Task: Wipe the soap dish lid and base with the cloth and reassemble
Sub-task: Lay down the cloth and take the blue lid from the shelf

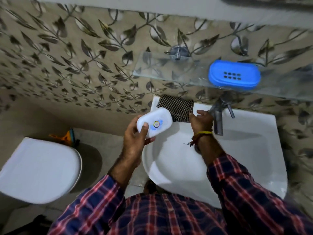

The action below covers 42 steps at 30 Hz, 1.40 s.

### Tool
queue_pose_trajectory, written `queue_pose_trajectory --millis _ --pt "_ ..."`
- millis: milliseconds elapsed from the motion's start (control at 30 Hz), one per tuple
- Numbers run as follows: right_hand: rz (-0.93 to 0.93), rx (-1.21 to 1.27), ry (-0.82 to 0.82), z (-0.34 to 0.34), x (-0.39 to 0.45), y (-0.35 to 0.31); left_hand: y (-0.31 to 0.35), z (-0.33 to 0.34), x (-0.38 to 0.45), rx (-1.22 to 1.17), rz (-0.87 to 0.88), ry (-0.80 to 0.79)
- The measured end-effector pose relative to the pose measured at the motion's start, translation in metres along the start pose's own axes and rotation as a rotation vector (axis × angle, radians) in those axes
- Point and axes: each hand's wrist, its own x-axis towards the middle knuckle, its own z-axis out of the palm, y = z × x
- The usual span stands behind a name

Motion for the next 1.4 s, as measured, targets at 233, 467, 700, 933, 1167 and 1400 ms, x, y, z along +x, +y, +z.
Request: queue_pose_trajectory --millis 233,467,700,933,1167,1400 --pt "-0.415 0.115 0.01 -0.067 -0.048 -0.01 -0.013 0.039 -0.006 -0.114 -0.214 -0.202" --pt "-0.636 0.117 0.001 -0.129 -0.076 -0.048 -0.012 0.065 -0.011 -0.478 -0.371 -0.326" --pt "-0.918 0.09 0.026 -0.156 -0.066 -0.085 0.003 0.099 -0.028 -0.242 -0.178 -0.317" --pt "-1.083 -0.173 -0.022 -0.172 -0.019 -0.121 0.044 0.117 -0.033 -0.168 0.301 -0.271" --pt "-0.928 -0.568 -0.352 -0.181 0.043 -0.138 0.08 0.132 -0.019 -0.109 0.389 -0.212" --pt "-0.899 -0.135 -0.379 -0.19 0.045 -0.136 0.106 0.133 -0.01 -0.171 0.425 -0.197"
